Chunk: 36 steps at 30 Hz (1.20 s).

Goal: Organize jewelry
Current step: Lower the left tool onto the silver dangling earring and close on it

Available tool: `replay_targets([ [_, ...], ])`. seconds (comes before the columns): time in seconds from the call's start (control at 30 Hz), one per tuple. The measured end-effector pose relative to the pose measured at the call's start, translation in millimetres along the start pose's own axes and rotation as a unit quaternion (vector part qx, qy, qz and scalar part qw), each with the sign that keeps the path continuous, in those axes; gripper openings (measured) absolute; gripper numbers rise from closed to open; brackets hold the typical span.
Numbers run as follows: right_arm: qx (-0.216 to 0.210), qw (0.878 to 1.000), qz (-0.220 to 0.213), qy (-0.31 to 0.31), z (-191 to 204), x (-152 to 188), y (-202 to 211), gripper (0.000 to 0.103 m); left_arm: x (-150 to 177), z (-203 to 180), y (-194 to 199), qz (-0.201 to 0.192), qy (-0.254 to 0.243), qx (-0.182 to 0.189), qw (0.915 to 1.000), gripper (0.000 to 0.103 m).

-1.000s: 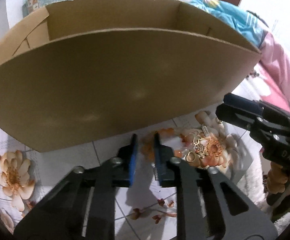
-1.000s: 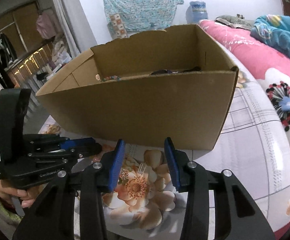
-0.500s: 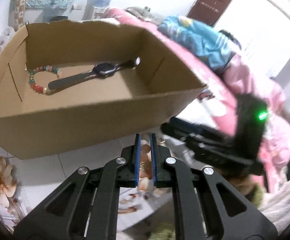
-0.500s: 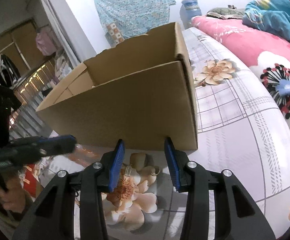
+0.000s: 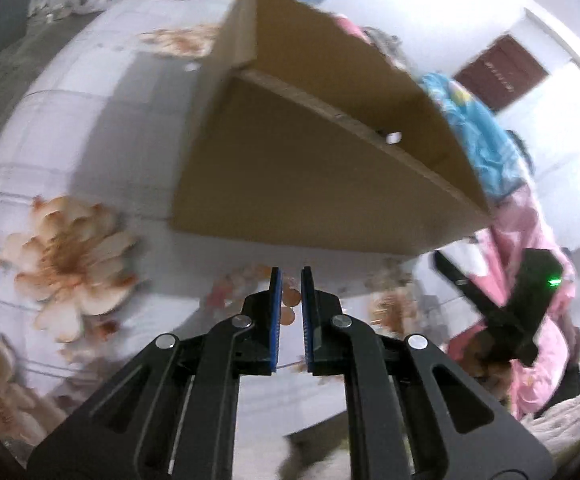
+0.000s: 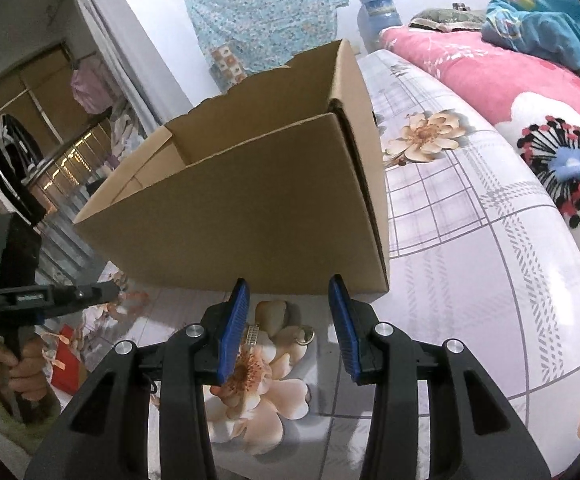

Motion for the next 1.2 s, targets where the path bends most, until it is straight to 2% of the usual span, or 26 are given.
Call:
replay_targets([
  [0.07, 0.002, 1.000, 0.004, 0.005, 3, 0, 0, 0.041, 1, 5, -2, -0.007, -0.015, -0.050, 0.9986, 0.012],
  [0.1, 0.002, 1.000, 0.006, 0.008, 4, -1, 0, 0.041, 1, 4, -1, -0.012, -0.021, -0.063, 0.9977, 0.016],
  [0.17, 0.003, 1.000, 0.012, 0.018, 8, 0, 0, 0.041, 1, -1, 7, -0.037, -0.041, -0.078, 0.9954, 0.030],
  [0.23, 0.001, 0.999, 0.016, 0.032, 13, 2, 2, 0.041, 4, -14, 13, -0.059, -0.075, -0.082, 0.9920, 0.031],
  [0.3, -0.003, 0.999, 0.021, 0.045, 20, 6, 5, 0.041, 10, -34, 13, -0.062, -0.118, -0.079, 0.9879, 0.031],
  [0.4, -0.009, 0.998, 0.031, 0.059, 29, 11, 5, 0.041, 26, -62, -5, -0.028, -0.155, -0.053, 0.9860, 0.031],
  [0.47, -0.008, 0.997, 0.037, 0.068, 34, 16, 5, 0.041, 38, -81, -17, -0.016, -0.193, -0.059, 0.9793, 0.031],
  [0.57, -0.007, 0.996, 0.041, 0.074, 40, 22, 5, 0.041, 49, -96, -31, -0.012, -0.232, -0.084, 0.9690, 0.031],
  [0.7, -0.017, 0.996, 0.046, 0.069, 43, 26, 3, 0.041, 52, -106, -45, -0.006, -0.255, -0.096, 0.9621, 0.028],
  [0.77, -0.019, 0.996, 0.048, 0.070, 45, 26, 1, 0.041, 50, -109, -47, -0.013, -0.273, -0.118, 0.9546, 0.020],
  [0.83, -0.022, 0.996, 0.048, 0.070, 46, 26, 0, 0.041, 52, -112, -50, -0.016, -0.287, -0.133, 0.9486, 0.015],
  [1.07, -0.025, 0.996, 0.050, 0.063, 43, 29, -2, 0.041, 51, -122, -53, -0.014, -0.320, -0.140, 0.9370, 0.009],
  [1.2, -0.026, 0.997, 0.049, 0.061, 42, 29, -4, 0.041, 54, -126, -54, -0.014, -0.326, -0.138, 0.9351, 0.006],
])
Point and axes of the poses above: each gripper's, at about its wrist camera, not at the fingertips, and y roughly against the way its jaws point, z to its left, x to its underside, the point moved 5 cm from there along -y, roughly the way its jaws point, and after that the axes turned 10 degrees about -x, right-handed, at the moved point
